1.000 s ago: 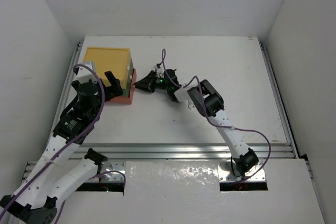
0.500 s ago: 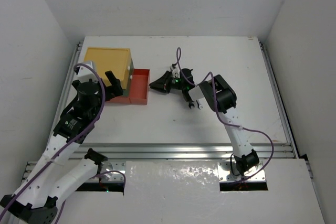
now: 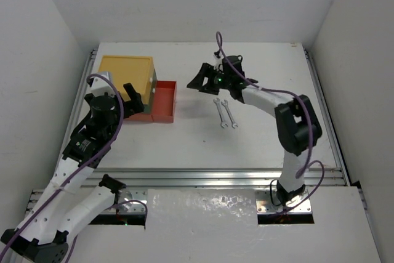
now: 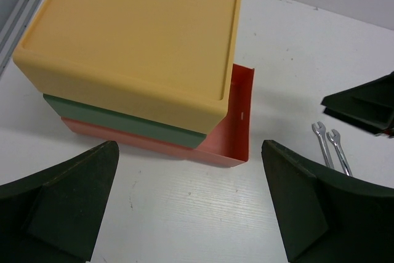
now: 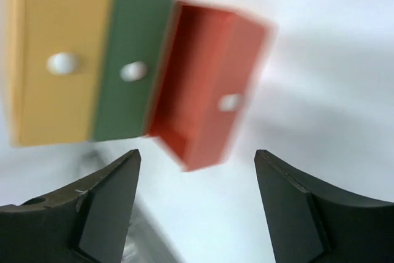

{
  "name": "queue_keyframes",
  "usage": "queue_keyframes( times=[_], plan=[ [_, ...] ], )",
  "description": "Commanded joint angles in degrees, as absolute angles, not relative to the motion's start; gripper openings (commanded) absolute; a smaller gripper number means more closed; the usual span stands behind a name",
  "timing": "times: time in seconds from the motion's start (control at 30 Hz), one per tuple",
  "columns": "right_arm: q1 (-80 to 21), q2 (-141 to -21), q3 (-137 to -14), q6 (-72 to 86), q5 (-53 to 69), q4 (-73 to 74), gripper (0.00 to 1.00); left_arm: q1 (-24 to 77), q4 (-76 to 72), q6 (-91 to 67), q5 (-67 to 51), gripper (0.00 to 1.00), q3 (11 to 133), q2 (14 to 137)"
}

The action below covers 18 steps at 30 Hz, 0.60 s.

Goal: Sort the tools into containers

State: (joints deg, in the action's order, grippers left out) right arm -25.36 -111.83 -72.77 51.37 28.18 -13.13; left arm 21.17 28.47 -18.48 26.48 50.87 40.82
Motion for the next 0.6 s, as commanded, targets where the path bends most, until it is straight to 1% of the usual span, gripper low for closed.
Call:
queue_keyframes(
  times=[0.0,0.03,0.07,0.1,0.17,0.2,0.37,0.53,0.57],
  plan=[
    [-25.93,-106.89,-75.32,32.71,5.66,17.1,0.74,20.13,26.02,-17.75,25.31,0.99,50.89,39.9],
    [-25.93,-106.61,-75.67,30.09,3.01,22.97,0.73,19.95,26.02,-17.67,24.62,0.99,50.8,39.99],
    [-25.93,-106.52,-75.93,28.84,0.55,25.38,0.7,19.86,26.1,-17.67,24.26,0.99,50.89,40.08],
    [-25.93,-106.35,-75.76,27.61,-2.43,26.97,0.63,19.69,26.1,-17.49,23.91,0.99,50.89,40.08],
    [-25.93,-106.26,-74.89,25.14,-3.77,28.9,0.56,19.51,26.02,-17.4,23.03,0.99,50.98,40.25],
    [-25.93,-106.69,-74.8,24.27,-4.82,29.26,0.5,19.51,26.1,-17.4,22.85,0.99,50.89,40.25],
    [-25.49,-108.54,-75.58,22.06,-10.1,31.55,0.46,19.42,26.19,-17.31,21.63,0.99,50.63,40.08],
    [-25.14,-112.05,-76.46,19.69,-8.97,31.29,0.43,19.42,26.19,-17.23,20.83,0.99,50.36,40.25],
    [-24.88,-113.71,-76.73,19.6,-8.7,31.2,0.41,19.42,26.1,-17.23,20.66,0.99,50.45,40.43]
  ],
)
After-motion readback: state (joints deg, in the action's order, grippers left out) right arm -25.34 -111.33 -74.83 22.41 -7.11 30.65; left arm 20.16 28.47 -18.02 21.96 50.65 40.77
